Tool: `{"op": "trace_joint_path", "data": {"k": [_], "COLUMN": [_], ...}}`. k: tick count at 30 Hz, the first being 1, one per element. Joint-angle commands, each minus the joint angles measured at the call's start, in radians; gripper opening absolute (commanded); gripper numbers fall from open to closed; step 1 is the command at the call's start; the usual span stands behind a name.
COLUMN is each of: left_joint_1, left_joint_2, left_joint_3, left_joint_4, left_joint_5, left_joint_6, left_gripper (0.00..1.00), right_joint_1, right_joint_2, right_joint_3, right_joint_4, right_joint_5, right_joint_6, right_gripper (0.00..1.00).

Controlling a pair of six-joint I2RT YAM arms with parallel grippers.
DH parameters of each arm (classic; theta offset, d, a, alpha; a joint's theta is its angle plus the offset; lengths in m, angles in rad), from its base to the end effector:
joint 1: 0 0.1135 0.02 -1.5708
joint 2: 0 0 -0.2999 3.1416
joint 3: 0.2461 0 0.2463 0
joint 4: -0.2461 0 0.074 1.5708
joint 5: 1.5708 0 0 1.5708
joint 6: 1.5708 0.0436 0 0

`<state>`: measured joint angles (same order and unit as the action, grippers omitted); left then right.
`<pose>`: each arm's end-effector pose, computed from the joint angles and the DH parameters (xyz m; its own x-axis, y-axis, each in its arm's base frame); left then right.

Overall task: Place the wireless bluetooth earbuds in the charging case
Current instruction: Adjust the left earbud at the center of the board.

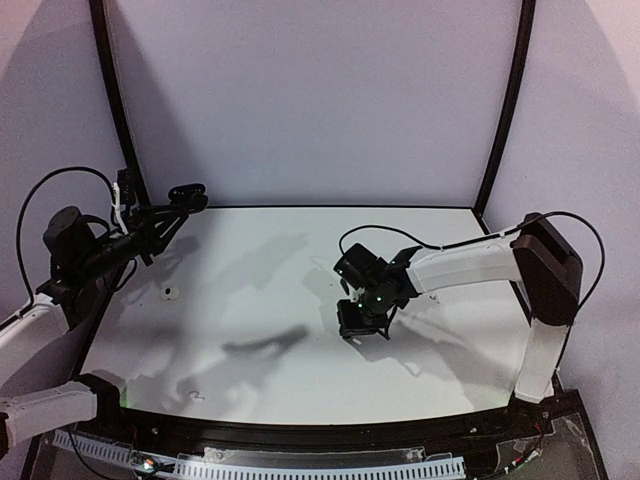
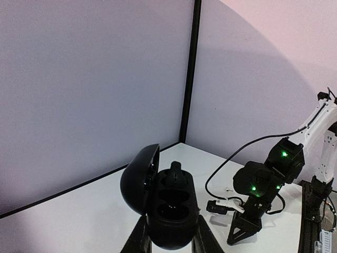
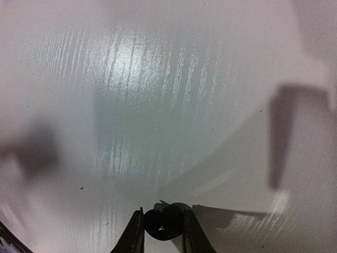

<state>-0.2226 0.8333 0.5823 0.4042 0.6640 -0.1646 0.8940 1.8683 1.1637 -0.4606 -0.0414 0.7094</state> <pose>0.1615 -0.0641 0.3508 0.0210 -0.1371 -0.9903 0.7819 0.6196 -0.0692 0.2336 0.2936 0.1832 -0.9507 -0.1442 -0.2746 -0.2239 0.9317 0.2859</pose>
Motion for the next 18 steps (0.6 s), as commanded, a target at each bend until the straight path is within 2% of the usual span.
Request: {"op": "trace_joint_path", "data": {"k": [1,4,6,8,10,15,18], "left_joint_1": [-0.003,-0.004,-0.003,-0.003,-0.003,-0.003,-0.004], "left_joint_2": [-0.008,-0.011,-0.012,-0.013,-0.014,-0.016,-0.017], "left_joint_3": [0.005,0.002,0.002,0.003,0.002,0.001,0.001], "left_joint_4": [0.013,0.013,0.011,0.009,0.008,0.006,0.0], "left_joint_5": [-0.008,-0.009,-0.009,-0.008,-0.008,-0.008,-0.007], "left_joint_6": [0.009,0.008,0.014,0.019,0.022,0.023,0.027], "left_gripper": [0.01,0.01,0.01,0.01,0.01,0.01,0.01], "right_joint_1": [0.031,0.043,0.051,0.061,0.063,0.065,0.063], "right_joint_2": [0.083,0.1,0.114,0.131,0.145,0.124,0.077], "right_joint_3": [0.078,0.094,0.11,0.132,0.151,0.16,0.171], "right_joint_4": [-0.188,-0.218,-0.242,-0.25,-0.25,-0.234,-0.163], "right_joint_5": [0.191,0.231,0.255,0.253,0.241,0.237,0.205], "right_joint_6": [0.172,0.204,0.224,0.223,0.211,0.17,0.034], "right_gripper": [0.17,0.2,0.29,0.44,0.49,0.52,0.53]}}
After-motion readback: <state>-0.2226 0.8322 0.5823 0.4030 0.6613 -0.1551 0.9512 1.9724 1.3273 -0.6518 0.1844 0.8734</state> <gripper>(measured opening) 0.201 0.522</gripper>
